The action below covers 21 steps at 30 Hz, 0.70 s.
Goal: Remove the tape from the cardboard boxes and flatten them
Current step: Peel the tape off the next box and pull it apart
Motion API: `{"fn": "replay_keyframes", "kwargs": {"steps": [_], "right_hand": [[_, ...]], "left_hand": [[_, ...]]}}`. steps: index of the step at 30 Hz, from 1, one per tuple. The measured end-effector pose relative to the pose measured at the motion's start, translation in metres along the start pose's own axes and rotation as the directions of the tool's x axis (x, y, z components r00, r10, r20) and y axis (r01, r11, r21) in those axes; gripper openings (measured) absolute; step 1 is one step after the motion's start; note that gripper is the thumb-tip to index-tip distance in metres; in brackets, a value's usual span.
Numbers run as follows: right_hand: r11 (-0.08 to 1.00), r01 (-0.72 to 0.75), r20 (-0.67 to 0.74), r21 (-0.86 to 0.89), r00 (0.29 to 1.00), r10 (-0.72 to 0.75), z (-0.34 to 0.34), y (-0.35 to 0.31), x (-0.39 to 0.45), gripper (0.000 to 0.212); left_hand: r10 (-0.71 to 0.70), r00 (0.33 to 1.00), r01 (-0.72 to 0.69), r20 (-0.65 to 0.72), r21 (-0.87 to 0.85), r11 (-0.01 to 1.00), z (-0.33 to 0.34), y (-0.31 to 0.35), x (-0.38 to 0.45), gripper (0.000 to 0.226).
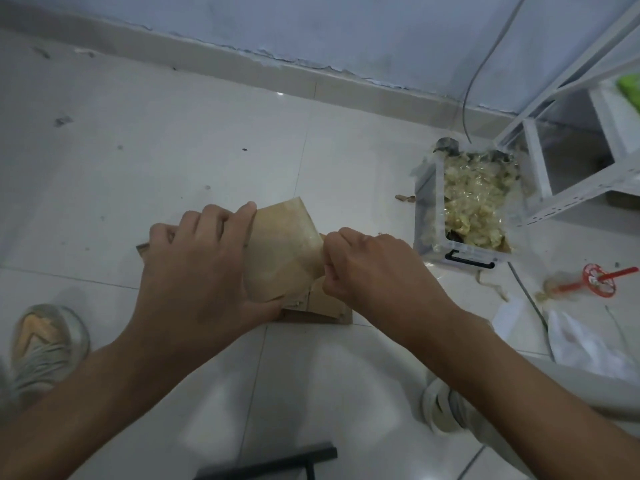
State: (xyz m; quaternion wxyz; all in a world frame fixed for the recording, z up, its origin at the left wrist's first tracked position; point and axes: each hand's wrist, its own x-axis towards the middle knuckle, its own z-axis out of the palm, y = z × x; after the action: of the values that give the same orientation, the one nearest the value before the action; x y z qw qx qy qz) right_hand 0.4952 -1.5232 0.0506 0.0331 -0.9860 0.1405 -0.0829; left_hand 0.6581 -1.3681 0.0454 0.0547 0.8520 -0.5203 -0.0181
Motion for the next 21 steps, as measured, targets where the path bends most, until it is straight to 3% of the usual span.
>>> {"fn": "replay_keyframes", "kwargs": {"steps": [2,4,7,9,10,12,14,16,18,21], "right_hand": [[0.991,-0.12,0.051,0.061,0.992,0.117,-0.001,-0.002,0.001,0.023],[0.904,-0.34,0.142,0.259,0.939,0.312,-0.005,-0.003,0.003,0.016],[0.593,-0.506,0.161,0.627,0.829,0.536,-0.013,-0.007,0.003,0.013],[0.39,-0.527,0.26,0.755,0.786,0.561,-0.015,-0.007,0.003,0.011],[0.357,-0.525,0.283,0.773,0.788,0.546,-0.016,-0.007,0.002,0.011],[0.508,-0.487,0.225,0.71,0.841,0.492,-0.014,-0.005,0.001,0.012],[0.748,-0.408,0.145,0.523,0.908,0.394,-0.013,-0.002,0.0,0.021],[0.89,-0.344,0.14,0.3,0.938,0.316,-0.015,0.001,0.001,0.024],[0.948,-0.297,0.195,0.117,0.942,0.272,-0.018,0.004,0.001,0.026],[0.965,-0.248,0.225,0.083,0.948,0.225,-0.019,0.006,-0.004,0.038]], "left_hand": [[-0.008,1.0,0.008,-0.004,-0.009,1.0,0.0,0.0,-0.001,0.112],[-0.019,1.0,0.019,-0.02,-0.018,1.0,-0.003,-0.002,-0.001,0.114],[-0.048,0.998,0.046,-0.031,-0.056,0.997,-0.007,-0.005,0.0,0.117],[-0.062,0.998,0.06,-0.029,-0.064,0.996,-0.007,-0.007,-0.001,0.118],[-0.064,0.998,0.062,-0.027,-0.06,0.996,-0.007,-0.007,-0.002,0.118],[-0.053,0.998,0.052,-0.033,-0.044,0.998,-0.008,-0.007,-0.002,0.118],[-0.034,0.999,0.033,-0.043,-0.022,0.999,-0.009,-0.003,-0.002,0.118],[-0.011,0.999,0.011,-0.044,0.0,1.0,-0.009,0.001,-0.001,0.117],[0.008,0.999,-0.007,-0.042,0.011,1.0,-0.009,0.004,0.0,0.116],[0.018,0.999,-0.019,-0.039,-0.005,1.0,-0.007,0.005,0.0,0.115]]}}
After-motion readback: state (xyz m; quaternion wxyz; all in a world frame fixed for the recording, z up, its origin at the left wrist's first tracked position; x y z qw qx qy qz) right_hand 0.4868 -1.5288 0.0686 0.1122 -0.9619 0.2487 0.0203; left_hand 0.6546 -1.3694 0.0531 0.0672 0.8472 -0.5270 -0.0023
